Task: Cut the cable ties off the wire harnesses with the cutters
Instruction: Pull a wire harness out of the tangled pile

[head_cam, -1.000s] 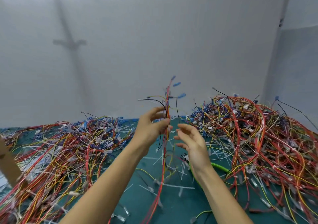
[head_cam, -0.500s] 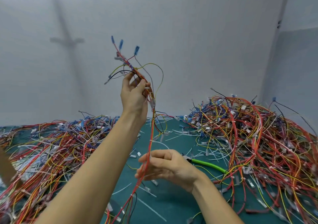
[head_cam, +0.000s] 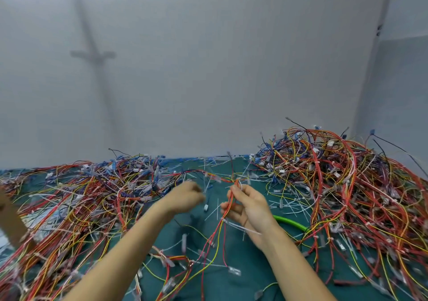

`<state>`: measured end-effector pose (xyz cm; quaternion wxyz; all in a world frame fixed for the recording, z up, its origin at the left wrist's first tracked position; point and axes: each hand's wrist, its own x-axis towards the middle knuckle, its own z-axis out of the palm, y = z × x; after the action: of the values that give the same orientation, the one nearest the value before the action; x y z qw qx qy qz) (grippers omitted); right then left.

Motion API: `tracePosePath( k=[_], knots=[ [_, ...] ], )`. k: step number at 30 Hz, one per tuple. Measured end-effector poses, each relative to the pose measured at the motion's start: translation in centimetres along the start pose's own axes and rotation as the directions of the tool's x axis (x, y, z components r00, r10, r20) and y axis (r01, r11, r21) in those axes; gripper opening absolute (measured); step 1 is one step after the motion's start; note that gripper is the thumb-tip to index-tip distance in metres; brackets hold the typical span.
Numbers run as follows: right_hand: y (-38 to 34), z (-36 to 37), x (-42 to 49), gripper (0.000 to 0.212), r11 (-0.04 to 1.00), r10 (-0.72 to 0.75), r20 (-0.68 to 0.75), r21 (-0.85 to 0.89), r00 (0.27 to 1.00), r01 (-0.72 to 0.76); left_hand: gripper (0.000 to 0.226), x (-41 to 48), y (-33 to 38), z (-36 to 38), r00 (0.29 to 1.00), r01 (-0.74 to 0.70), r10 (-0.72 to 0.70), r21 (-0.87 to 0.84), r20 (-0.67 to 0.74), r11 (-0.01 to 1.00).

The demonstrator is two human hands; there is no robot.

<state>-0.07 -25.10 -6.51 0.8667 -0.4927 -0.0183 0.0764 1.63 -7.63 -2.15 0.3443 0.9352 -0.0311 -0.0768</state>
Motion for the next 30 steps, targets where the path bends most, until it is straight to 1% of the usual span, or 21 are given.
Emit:
tracePosePath(
  k=[1, 2, 3, 4, 5, 7, 9, 11, 12, 14, 18, 20, 22, 24, 26, 28, 30],
  knots=[
    [0.2, -0.1, 0.1, 0.01, 1.0, 0.005, -0.047, -0.008, 0.999, -0.006, 0.01, -0.4, -0.6, 0.4, 0.995, -0.025, 0.012, 0.126, 0.102, 0.992],
    [0.2, -0.2, 0.1, 0.011, 1.0, 0.009, -0.085, -0.007, 0.996, -0.009, 0.012, -0.8, -1.0, 0.5, 0.976, -0.039, -0.007, 0.209, 0.216, 0.977],
    [0.2, -0.3, 0.1, 0.013, 1.0, 0.01, -0.117, -0.003, 0.993, -0.011, 0.012, -1.3, -1.3, 0.4, 0.945, -0.056, -0.031, 0.256, 0.324, 0.965],
    [0.1, -0.5, 0.2, 0.014, 1.0, 0.01, -0.144, 0.003, 0.99, -0.01, 0.012, -1.8, -1.5, 0.1, 0.908, -0.082, -0.038, 0.265, 0.417, 0.961],
    [0.0, -0.6, 0.2, 0.015, 1.0, 0.009, -0.166, 0.011, 0.986, -0.008, 0.015, -2.2, -1.6, -0.3, 0.869, -0.114, -0.014, 0.227, 0.495, 0.967],
    [-0.1, -0.8, 0.3, 0.015, 1.0, 0.007, -0.197, 0.03, 0.98, -0.001, 0.021, -2.7, -2.0, -1.2, 0.789, -0.157, 0.076, 0.08, 0.61, 0.984],
    [-0.1, -0.8, 0.4, 0.014, 0.999, 0.009, -0.218, 0.038, 0.976, -0.001, 0.024, -2.9, -2.5, -1.8, 0.734, -0.173, 0.115, 0.02, 0.67, 0.985],
    [0.0, -0.8, 0.4, 0.014, 0.999, 0.01, -0.232, 0.042, 0.973, 0.0, 0.025, -2.9, -2.8, -1.8, 0.711, -0.161, 0.087, 0.041, 0.698, 0.986],
    [0.1, -0.8, 0.5, 0.014, 0.999, 0.01, -0.238, 0.046, 0.971, 0.002, 0.025, -2.9, -2.9, -1.7, 0.712, -0.148, 0.068, 0.055, 0.699, 0.988],
    [0.1, -0.8, 0.5, 0.015, 0.999, 0.007, -0.25, 0.046, 0.968, 0.004, 0.023, -2.7, -3.0, -1.7, 0.739, -0.161, 0.073, 0.071, 0.669, 0.984],
    [-0.1, -1.3, 0.6, 0.016, 0.997, -0.015, -0.281, 0.064, 0.96, 0.034, 0.016, -2.2, -3.6, -2.0, 0.823, -0.221, 0.189, -0.006, 0.536, 0.975],
    [-0.3, -1.5, 0.6, 0.017, 0.997, -0.011, -0.295, 0.072, 0.955, 0.034, 0.013, -1.9, -4.0, -2.4, 0.847, -0.216, 0.216, -0.056, 0.485, 0.975],
    [-0.5, -1.6, 0.7, 0.017, 0.997, -0.008, -0.303, 0.071, 0.953, 0.031, 0.011, -1.8, -4.4, -2.8, 0.856, -0.189, 0.205, -0.082, 0.474, 0.979],
    [-0.5, -1.7, 0.7, 0.017, 0.997, -0.011, -0.307, 0.07, 0.952, 0.034, 0.013, -1.8, -4.6, -3.1, 0.829, -0.14, 0.138, -0.038, 0.542, 0.989],
    [-0.6, -1.8, 0.8, 0.018, 0.997, -0.012, -0.308, 0.07, 0.951, 0.035, 0.018, -1.8, -5.0, -3.2, 0.77, -0.098, 0.011, 0.101, 0.638, 0.99],
    [-0.7, -1.9, 0.8, 0.018, 0.997, -0.009, -0.306, 0.071, 0.952, 0.032, 0.018, -2.0, -5.3, -3.2, 0.734, -0.043, -0.139, 0.25, 0.665, 0.967],
    [-0.8, -2.0, 0.8, 0.018, 0.997, -0.01, -0.304, 0.064, 0.953, 0.031, 0.019, -2.0, -5.5, -3.6, 0.711, 0.027, -0.257, 0.341, 0.654, 0.94]
  ],
)
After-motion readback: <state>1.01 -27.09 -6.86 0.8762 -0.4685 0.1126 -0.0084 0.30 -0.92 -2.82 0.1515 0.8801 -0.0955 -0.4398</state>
